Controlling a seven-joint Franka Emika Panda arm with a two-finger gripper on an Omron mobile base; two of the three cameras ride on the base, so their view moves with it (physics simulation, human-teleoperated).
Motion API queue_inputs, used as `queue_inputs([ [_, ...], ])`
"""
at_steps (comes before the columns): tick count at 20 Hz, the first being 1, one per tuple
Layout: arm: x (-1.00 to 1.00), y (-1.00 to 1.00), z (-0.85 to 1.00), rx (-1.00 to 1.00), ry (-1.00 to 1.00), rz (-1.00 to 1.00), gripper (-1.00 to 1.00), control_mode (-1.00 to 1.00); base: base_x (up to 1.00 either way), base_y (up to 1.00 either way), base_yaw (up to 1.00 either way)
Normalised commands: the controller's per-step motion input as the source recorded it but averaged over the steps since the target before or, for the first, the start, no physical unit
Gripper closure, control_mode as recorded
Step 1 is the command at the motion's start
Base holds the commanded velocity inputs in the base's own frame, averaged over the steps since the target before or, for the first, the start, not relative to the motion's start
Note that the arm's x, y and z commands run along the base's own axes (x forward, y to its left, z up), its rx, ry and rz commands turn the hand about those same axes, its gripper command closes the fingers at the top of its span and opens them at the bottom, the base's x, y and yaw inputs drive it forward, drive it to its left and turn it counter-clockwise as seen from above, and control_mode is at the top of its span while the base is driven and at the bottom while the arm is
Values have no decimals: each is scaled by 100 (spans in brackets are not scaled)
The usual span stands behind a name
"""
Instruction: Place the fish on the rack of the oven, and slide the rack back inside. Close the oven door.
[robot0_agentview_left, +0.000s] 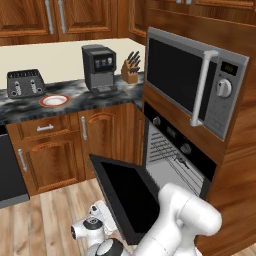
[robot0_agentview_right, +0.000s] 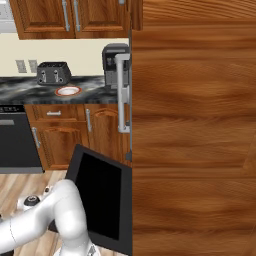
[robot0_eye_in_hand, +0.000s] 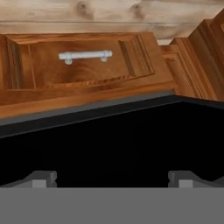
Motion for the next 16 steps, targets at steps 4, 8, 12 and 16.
queue_inputs([
  [4,0,-80,80,-7,-11,-12,-100,-100,0,0,0],
  [8,0,-99,58,-3,-1,-12,-100,-100,0,0,0],
  [12,0,-100,40,-2,0,-11,-100,-100,0,0,0],
  [16,0,-100,34,-2,0,-12,-100,-100,0,0,0],
])
